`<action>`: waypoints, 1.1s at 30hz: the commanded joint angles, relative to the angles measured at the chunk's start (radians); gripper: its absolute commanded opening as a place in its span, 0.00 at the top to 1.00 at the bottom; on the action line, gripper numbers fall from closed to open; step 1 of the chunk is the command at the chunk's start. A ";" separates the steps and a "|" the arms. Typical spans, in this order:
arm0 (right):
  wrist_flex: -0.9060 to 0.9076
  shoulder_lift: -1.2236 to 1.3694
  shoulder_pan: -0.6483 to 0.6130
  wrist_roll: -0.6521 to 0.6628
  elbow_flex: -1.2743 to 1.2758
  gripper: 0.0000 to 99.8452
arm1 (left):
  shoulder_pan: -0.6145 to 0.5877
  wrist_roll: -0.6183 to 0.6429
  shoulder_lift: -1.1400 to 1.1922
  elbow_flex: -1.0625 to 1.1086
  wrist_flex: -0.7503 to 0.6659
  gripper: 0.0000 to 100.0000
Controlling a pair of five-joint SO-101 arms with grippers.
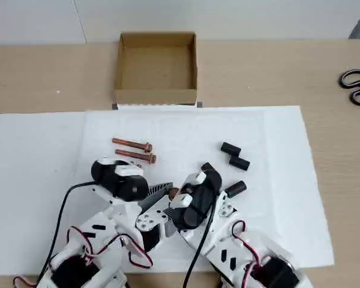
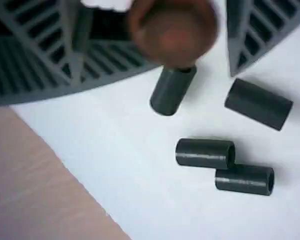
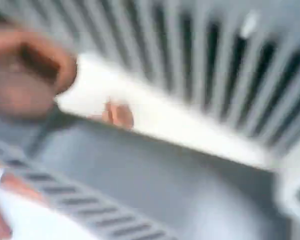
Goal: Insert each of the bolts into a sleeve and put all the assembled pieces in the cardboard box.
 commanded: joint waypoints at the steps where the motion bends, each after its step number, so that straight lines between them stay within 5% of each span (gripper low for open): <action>1: -0.050 -0.010 -0.007 0.006 -0.002 1.00 | 0.002 -0.006 -0.008 -0.036 0.000 0.80; 12: -0.041 -0.010 -0.007 0.006 0.000 1.00 | 0.002 -0.008 -0.008 -0.136 0.002 0.81; 19: -0.041 -0.010 -0.007 0.006 0.000 1.00 | -0.015 -0.011 -0.009 -0.151 -0.002 0.99; 33: -0.039 -0.010 0.268 0.006 -0.008 1.00 | -0.582 -0.402 -0.011 0.008 -0.109 0.99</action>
